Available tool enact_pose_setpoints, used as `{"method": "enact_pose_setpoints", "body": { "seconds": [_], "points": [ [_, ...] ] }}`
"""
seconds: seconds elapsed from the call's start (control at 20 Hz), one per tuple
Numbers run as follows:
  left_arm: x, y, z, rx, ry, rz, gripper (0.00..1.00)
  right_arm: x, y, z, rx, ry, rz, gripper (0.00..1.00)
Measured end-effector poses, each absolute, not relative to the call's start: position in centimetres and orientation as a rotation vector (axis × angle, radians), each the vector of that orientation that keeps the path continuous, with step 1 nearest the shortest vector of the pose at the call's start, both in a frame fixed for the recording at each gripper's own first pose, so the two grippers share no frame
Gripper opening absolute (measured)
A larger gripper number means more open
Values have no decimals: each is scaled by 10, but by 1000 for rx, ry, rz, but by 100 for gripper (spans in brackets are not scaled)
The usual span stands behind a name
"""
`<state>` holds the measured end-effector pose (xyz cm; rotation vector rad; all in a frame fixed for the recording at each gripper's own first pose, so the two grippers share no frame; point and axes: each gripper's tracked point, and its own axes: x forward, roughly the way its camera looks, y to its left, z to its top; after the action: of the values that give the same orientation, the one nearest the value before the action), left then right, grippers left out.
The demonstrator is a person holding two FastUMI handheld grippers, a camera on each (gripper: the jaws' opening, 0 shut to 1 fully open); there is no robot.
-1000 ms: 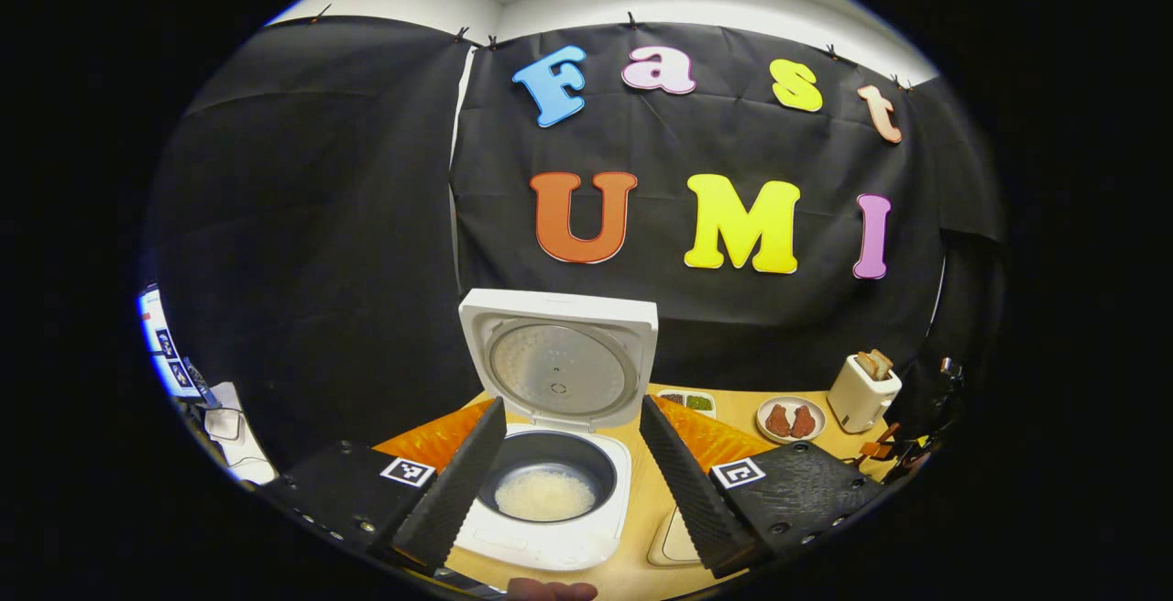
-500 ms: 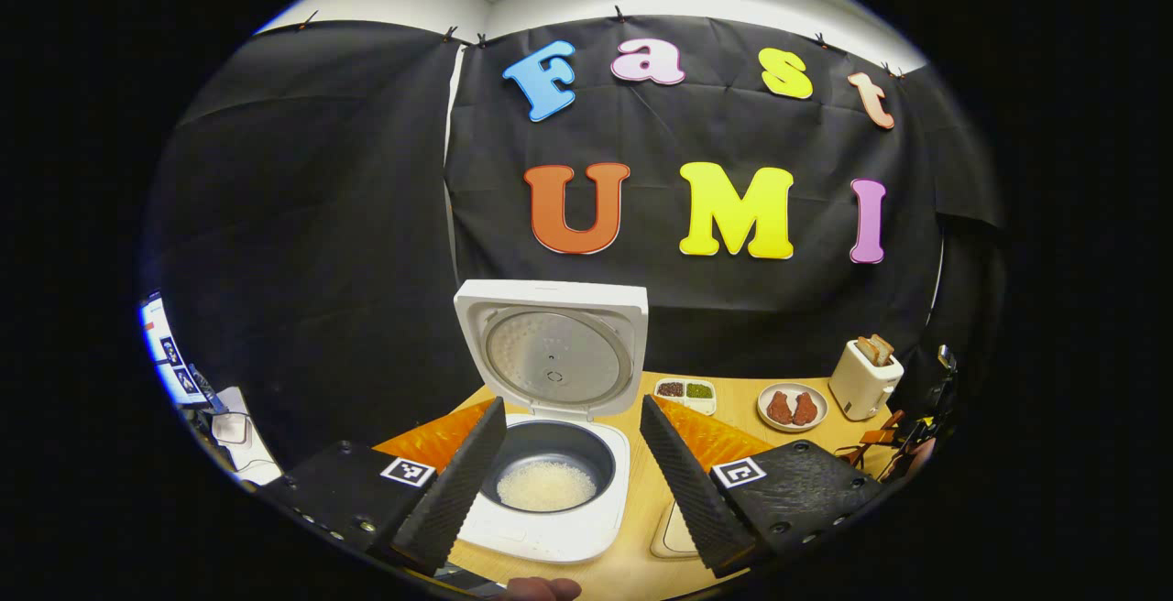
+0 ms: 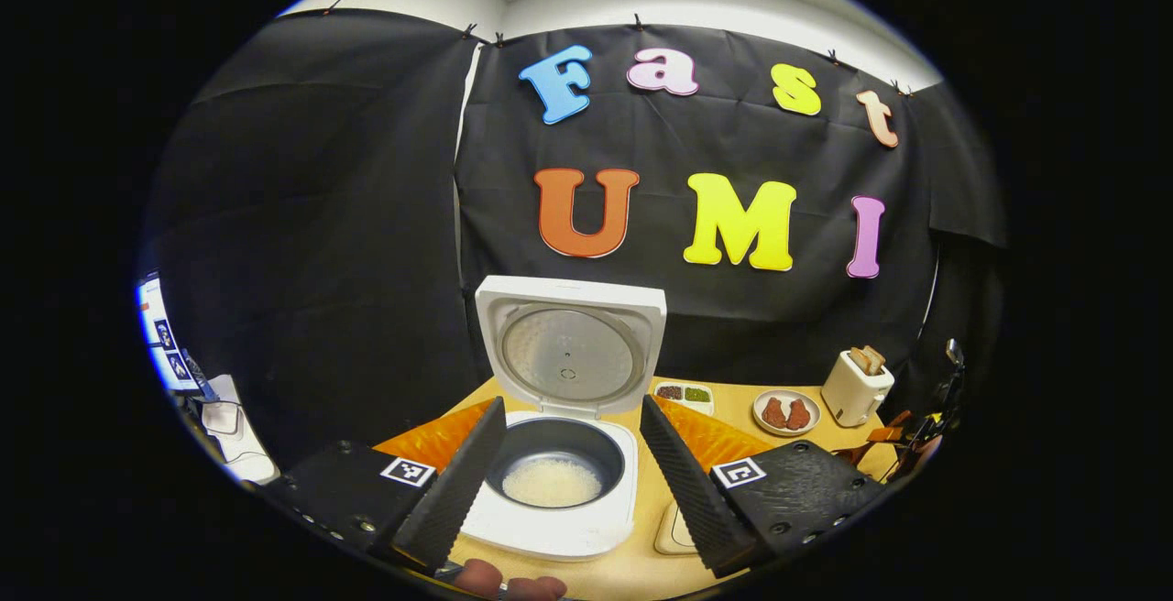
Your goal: Close the left gripper, press the button to open the rice cooker; take a wooden spoon from the chopstick holder with the right hand, scoop a spoonful of rice and pour it into the rice cooker, then put the wooden spoon back into the chopstick holder.
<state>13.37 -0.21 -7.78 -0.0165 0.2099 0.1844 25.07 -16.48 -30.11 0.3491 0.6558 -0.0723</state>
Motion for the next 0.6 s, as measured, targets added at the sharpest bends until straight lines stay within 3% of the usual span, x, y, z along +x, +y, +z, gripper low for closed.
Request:
{"method": "enact_pose_setpoints", "body": {
  "seconds": [0.25, 0.6],
  "points": [
    [124, 24, -67, -22, 161, 156, 94, 235, -134, -234, 236, 564, -57, 17],
    [116, 52, -61, -8, 117, 47, 95, 203, -32, -184, 114, 550, 120, 17]
  ]
}}
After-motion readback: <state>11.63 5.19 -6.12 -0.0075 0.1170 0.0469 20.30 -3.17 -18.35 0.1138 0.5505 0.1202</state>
